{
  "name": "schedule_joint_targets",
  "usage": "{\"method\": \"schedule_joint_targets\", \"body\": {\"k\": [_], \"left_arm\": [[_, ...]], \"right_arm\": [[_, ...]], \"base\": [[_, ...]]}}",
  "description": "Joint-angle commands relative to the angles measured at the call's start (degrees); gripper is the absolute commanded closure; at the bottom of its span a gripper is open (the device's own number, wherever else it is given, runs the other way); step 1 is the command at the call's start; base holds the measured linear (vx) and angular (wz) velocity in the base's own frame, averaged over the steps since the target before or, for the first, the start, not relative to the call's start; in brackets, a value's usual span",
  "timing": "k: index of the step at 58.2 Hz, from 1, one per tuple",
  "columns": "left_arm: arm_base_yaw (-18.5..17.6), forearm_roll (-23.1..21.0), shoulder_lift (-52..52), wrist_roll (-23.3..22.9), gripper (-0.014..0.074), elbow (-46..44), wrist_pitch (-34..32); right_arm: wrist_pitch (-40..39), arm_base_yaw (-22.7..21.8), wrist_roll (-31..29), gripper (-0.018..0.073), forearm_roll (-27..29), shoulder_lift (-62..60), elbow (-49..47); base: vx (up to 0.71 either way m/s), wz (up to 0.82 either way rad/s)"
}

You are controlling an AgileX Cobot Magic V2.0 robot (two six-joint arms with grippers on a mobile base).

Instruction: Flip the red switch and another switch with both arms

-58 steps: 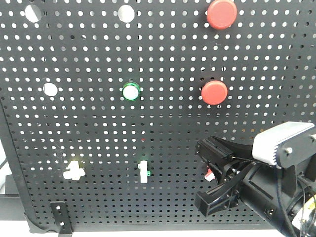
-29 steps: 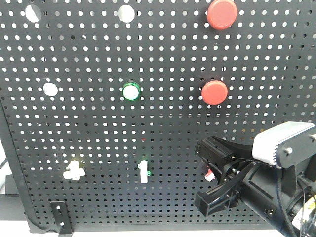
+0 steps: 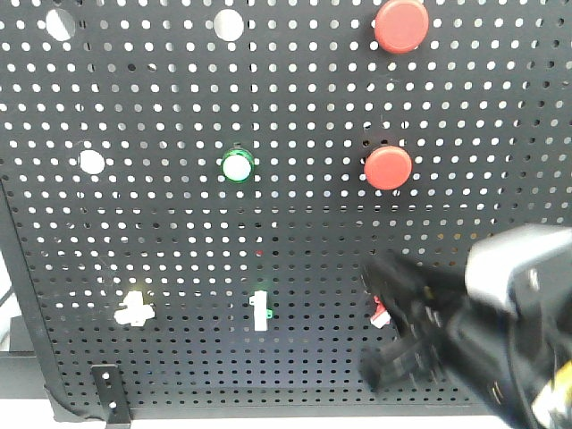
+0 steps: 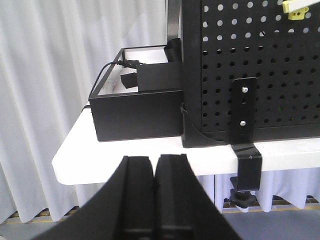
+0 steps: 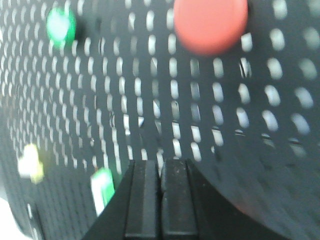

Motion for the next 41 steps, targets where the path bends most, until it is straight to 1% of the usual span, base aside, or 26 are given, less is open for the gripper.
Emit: {"method": "schedule_joint_targets", "body": {"k": [1, 6, 13, 17, 24, 29, 34, 41], "left_arm": [[-0.29, -0.53, -1.12, -0.39, 0.0594, 1.15, -4.36], [-0.29, -0.53, -1.12, -0.39, 0.0594, 1.15, -4.36], [-0.29, -0.53, -1.12, -0.39, 0.0594, 1.15, -4.36], [-0.29, -0.53, -1.12, -0.39, 0.0594, 1.15, -4.36], [-0.29, -0.53, -1.12, -0.39, 0.0594, 1.15, -4.36], [-0.29, -0.53, -1.12, -0.39, 0.0594, 1.15, -4.36], [-0.29, -0.53, -1.12, -0.39, 0.0594, 1.15, -4.36], [-0.29, -0.53, -1.12, -0.39, 0.0594, 1.15, -4.36]], "right_arm": [[-5.36, -1.2, -3.3, 0.0566, -0.01, -5.04, 1.61], [-5.3, -5.48, -2.06, 0.0566, -0.01, -10.8, 6.48], [-4.24, -14.37, 0.58, 0.0566, -1.08, -21.6, 14.9], [-1.14, -19.39, 0.67, 0.0566, -1.7, -28.45, 19.34], [9.56, -26.76, 0.3, 0.0566, -1.7, -40.49, 24.33], [16.64, -30.46, 0.16, 0.0566, -1.99, -47.59, 27.32], [21.38, -33.5, 0.29, 0.0566, -2.84, -53.76, 30.89], [23.16, -36.32, 1.8, 0.0566, -4.28, -60.9, 36.1]], "base": [[0.0, 0.0], [0.0, 0.0], [0.0, 0.0], [0.0, 0.0], [0.0, 0.0], [0.0, 0.0], [0.0, 0.0], [0.0, 0.0]]}}
